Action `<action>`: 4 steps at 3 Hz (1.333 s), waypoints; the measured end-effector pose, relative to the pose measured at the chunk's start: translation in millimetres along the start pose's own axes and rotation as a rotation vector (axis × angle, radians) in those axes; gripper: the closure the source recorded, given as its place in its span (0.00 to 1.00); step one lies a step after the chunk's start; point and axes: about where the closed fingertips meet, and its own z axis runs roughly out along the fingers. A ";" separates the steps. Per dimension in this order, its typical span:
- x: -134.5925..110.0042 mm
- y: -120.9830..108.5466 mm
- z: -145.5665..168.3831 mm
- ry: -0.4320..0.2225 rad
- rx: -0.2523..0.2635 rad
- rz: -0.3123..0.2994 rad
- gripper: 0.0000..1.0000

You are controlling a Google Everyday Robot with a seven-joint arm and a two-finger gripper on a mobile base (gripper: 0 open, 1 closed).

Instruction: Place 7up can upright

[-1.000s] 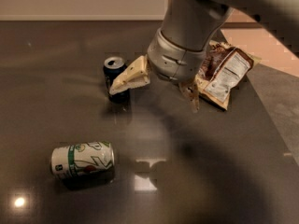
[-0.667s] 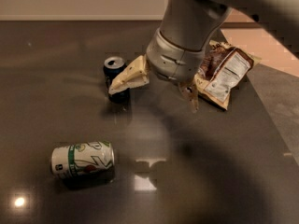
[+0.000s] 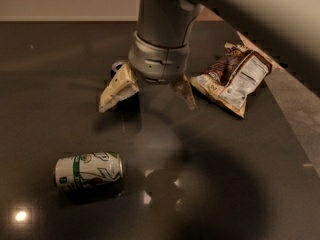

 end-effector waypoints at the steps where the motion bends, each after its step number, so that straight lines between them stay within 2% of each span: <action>1: 9.0 -27.4 16.8 -0.037 -0.046 -0.191 0.00; 2: 6.4 -53.7 32.7 -0.079 -0.056 -0.404 0.00; 4: -28.0 -92.4 50.5 -0.144 -0.029 -0.826 0.00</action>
Offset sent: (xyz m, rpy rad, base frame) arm -0.0333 0.0613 -0.0350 -0.1573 0.0913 0.7184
